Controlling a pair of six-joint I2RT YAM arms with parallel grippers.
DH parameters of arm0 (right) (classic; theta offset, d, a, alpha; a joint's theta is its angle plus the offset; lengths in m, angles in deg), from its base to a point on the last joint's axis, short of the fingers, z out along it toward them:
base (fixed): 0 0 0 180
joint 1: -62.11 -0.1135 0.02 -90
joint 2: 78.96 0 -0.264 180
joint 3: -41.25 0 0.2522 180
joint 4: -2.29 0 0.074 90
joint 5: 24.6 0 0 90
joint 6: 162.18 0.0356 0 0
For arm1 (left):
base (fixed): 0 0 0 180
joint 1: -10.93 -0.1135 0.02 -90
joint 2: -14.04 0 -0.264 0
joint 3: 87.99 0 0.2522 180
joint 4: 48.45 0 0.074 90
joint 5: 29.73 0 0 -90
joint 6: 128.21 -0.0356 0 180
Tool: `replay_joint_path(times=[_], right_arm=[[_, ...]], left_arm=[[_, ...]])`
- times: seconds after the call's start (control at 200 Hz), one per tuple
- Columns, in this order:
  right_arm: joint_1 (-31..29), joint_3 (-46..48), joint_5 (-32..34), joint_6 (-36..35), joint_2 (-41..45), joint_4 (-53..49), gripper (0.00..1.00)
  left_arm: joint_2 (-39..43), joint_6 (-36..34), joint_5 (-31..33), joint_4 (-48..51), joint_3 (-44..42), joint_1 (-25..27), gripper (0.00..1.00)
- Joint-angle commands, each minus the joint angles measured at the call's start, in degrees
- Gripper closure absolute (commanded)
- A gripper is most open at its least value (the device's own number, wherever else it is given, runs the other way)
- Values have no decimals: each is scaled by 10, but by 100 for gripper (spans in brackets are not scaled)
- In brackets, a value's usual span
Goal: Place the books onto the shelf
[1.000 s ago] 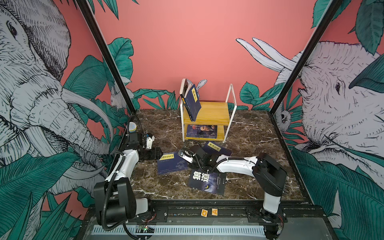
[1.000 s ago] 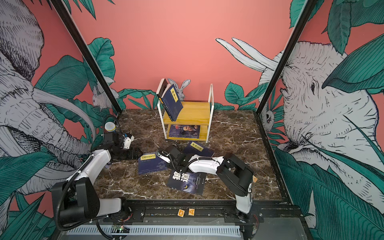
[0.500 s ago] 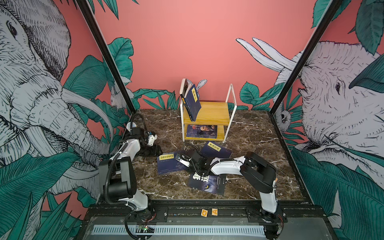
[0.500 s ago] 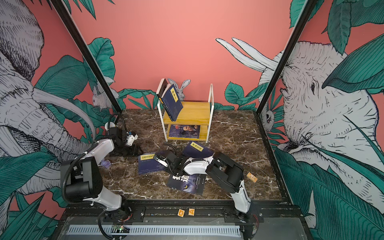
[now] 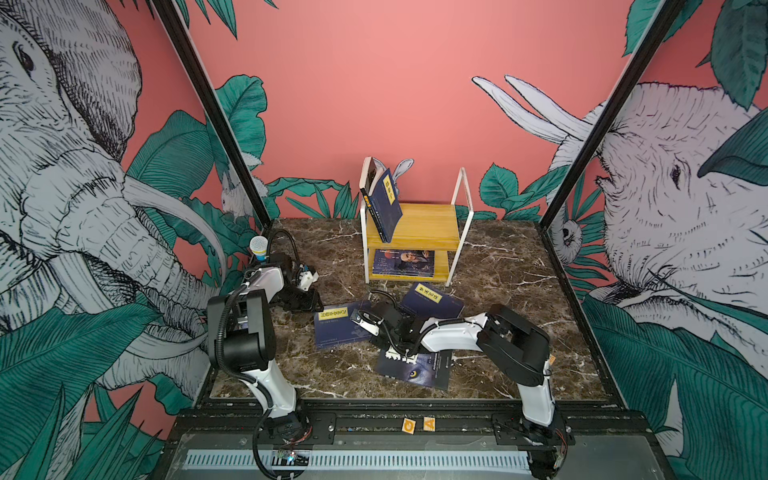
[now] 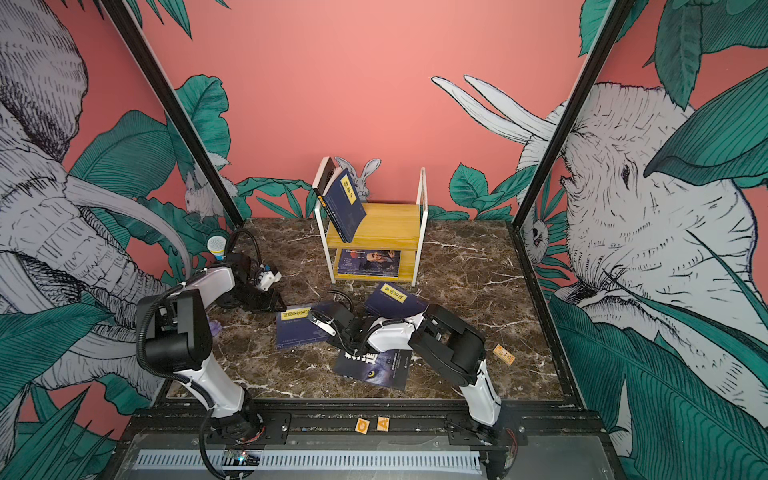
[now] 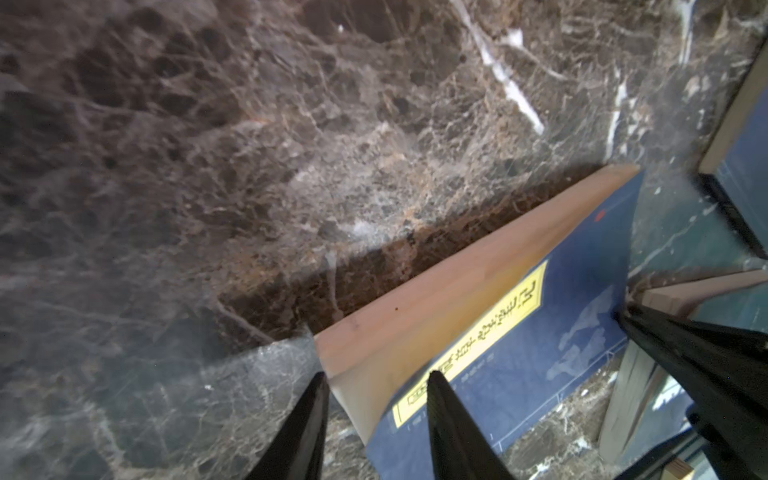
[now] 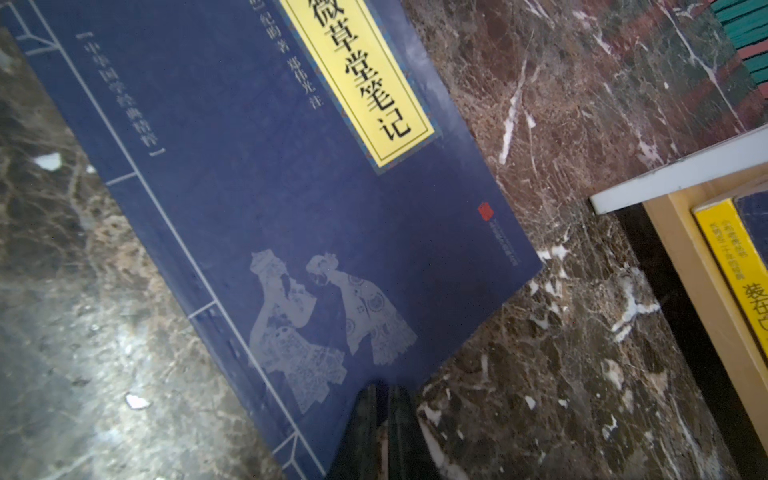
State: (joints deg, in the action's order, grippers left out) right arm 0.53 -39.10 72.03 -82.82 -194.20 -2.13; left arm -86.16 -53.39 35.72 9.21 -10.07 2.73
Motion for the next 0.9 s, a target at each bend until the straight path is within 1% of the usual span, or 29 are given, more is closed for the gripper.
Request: replay_joint_path(times=[0.0,0.14,0.225,0.3,0.375,0.47,0.57,0.64,0.79,0.805,0.895], right_arm=[[-5,12,-8,12,-9,5,89],[-5,18,-17,19,-6,21,89],[-5,20,-16,21,-9,24,89],[-5,11,-15,22,-8,7,89],[-5,16,-10,17,0,11,88],[-6,16,6,9,10,11,85],[-8,13,17,9,35,-4,72],[-15,26,33,1,57,15,64],[-53,49,114,-52,73,66,53],[-59,49,123,-60,72,68,52],[-87,49,172,-100,62,97,46]], left_arm=[[-5,-17,-44,29,15,-3,60],[-6,-17,-49,39,24,-3,69],[7,-14,-55,39,19,-3,80],[25,-12,-48,37,12,-3,90],[44,-8,-40,31,0,-3,100],[61,0,-49,27,-8,-3,100],[77,9,-63,36,0,-2,100],[89,14,-71,38,3,-3,100],[104,33,-95,44,5,-3,100],[105,37,-112,45,5,-3,100],[115,56,-136,48,6,-2,100]])
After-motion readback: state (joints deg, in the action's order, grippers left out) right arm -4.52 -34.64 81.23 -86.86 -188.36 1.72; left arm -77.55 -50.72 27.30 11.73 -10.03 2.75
